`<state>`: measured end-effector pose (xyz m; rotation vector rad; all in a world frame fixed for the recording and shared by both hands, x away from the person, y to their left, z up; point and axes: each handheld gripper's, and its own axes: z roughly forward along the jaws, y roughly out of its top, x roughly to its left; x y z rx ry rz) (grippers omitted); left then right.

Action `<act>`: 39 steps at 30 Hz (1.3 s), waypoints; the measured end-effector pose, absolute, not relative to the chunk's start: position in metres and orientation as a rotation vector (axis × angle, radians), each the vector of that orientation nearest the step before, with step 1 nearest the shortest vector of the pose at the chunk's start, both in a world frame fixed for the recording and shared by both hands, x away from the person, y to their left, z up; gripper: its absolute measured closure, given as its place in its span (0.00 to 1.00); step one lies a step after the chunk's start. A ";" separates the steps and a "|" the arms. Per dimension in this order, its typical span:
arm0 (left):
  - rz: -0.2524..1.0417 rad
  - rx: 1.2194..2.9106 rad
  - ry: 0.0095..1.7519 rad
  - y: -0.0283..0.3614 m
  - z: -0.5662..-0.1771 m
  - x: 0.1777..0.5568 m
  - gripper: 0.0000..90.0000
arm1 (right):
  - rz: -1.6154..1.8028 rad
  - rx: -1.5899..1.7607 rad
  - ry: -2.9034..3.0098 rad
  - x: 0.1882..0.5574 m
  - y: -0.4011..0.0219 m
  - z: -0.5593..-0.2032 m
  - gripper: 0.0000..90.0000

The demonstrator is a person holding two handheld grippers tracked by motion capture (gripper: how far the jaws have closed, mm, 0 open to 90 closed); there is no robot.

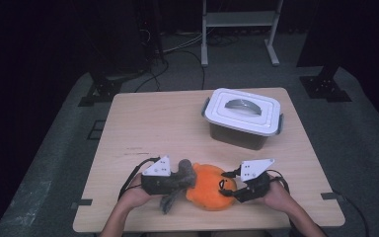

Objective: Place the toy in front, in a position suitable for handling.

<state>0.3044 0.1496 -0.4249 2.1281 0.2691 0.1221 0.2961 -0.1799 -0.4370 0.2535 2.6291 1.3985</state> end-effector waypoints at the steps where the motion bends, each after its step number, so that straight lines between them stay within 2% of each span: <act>1: 0.113 2.114 0.279 0.152 -0.425 0.305 0.85 | 1.405 0.253 2.633 0.297 -0.181 -0.438 0.49; 6: 0.098 2.054 0.243 0.141 -0.412 0.308 0.85 | 1.424 0.214 2.638 0.296 -0.178 -0.438 0.49; 11: 0.080 2.077 0.197 0.124 -0.412 0.308 0.85 | 1.408 0.177 2.636 0.294 -0.170 -0.436 0.49; 15: 0.035 2.071 0.234 0.133 -0.421 0.312 0.85 | 1.422 0.190 2.636 0.295 -0.171 -0.437 0.49; 21: 0.052 2.084 0.289 0.151 -0.426 0.313 0.85 | 1.422 0.186 2.634 0.295 -0.173 -0.437 0.49; 25: 0.037 2.029 0.245 0.141 -0.414 0.311 0.85 | 1.411 0.150 2.634 0.292 -0.170 -0.436 0.49; 28: 0.056 2.073 0.213 0.128 -0.411 0.310 0.85 | 1.403 0.117 2.631 0.289 -0.164 -0.436 0.48; 33: 0.053 2.109 0.263 0.136 -0.421 0.310 0.85 | 1.483 0.237 2.612 0.290 -0.170 -0.430 0.33; 39: 0.010 2.118 0.278 0.148 -0.424 0.308 0.85 | 1.504 0.312 2.630 0.290 -0.174 -0.431 0.29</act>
